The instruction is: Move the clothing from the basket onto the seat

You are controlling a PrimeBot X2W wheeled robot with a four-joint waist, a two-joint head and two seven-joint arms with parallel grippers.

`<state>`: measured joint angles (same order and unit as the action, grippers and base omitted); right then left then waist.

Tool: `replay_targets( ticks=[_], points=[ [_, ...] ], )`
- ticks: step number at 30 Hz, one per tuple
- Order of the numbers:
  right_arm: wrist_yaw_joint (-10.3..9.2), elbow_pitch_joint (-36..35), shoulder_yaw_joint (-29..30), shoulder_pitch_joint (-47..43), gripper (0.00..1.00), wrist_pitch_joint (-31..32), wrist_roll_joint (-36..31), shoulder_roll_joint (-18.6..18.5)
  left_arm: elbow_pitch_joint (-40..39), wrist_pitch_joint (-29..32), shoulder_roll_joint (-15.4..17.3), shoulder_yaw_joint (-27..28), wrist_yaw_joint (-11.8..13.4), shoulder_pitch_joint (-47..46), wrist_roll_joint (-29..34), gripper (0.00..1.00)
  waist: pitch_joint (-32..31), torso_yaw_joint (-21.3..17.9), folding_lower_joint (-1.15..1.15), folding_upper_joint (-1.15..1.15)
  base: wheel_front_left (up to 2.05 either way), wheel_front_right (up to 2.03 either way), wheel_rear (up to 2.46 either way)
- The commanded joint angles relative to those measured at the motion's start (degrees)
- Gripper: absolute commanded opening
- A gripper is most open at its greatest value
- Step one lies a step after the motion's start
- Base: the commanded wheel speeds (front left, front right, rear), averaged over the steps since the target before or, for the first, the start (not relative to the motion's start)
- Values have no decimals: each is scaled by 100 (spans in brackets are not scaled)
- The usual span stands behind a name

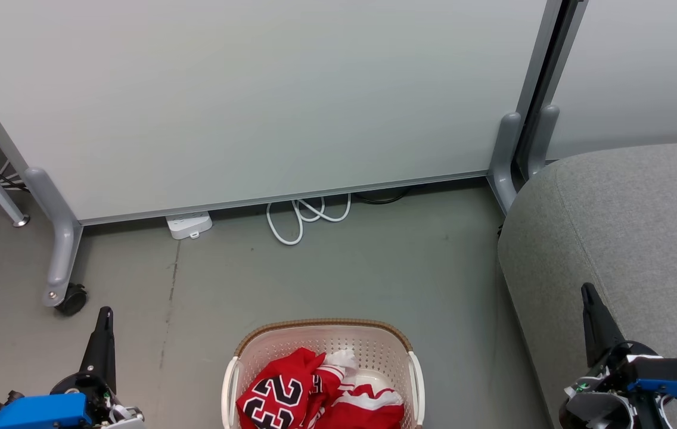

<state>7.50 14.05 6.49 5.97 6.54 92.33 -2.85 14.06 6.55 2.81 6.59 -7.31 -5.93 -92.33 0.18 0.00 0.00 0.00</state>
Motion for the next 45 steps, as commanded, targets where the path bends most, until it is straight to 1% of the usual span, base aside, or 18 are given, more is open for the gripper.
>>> replay_targets(
  ticks=[1, 28, 29, 34, 39, 45],
  points=[
    [-2, 3, 8, 59, 0, 2, 19, -5, -20, 13, 14, 5, -35, -59, -18, 0, 0, 0, 0, 0, 0, 0, 0],
    [-2, 3, 8, 59, 0, 1, 19, -5, -20, 12, 14, 4, -35, -59, -18, 0, 0, 0, 0, 0, 0, 0, 0],
    [0, 0, 0, 0, 100, 0, 0, 0, 0, 0, 0, 0, 0, -1, 0, 100, 0, 0, 0, 0, 0, 0, 0],
    [-1, 230, -11, -218, 100, -3, -1, 16, 238, -11, -69, -13, 10, 179, 2, 100, 0, 0, 0, 0, 0, 0, 0],
    [-1, 164, -138, -214, 100, -148, -35, 15, 195, -161, -62, -174, 31, 142, 25, 100, -1, 0, 0, 0, 0, 0, 0],
    [-1, 166, -244, -185, 100, -325, -307, 9, 144, -331, -54, -297, 117, 102, 250, 100, 1, -1, 0, 0, 0, 0, 0]
  ],
)
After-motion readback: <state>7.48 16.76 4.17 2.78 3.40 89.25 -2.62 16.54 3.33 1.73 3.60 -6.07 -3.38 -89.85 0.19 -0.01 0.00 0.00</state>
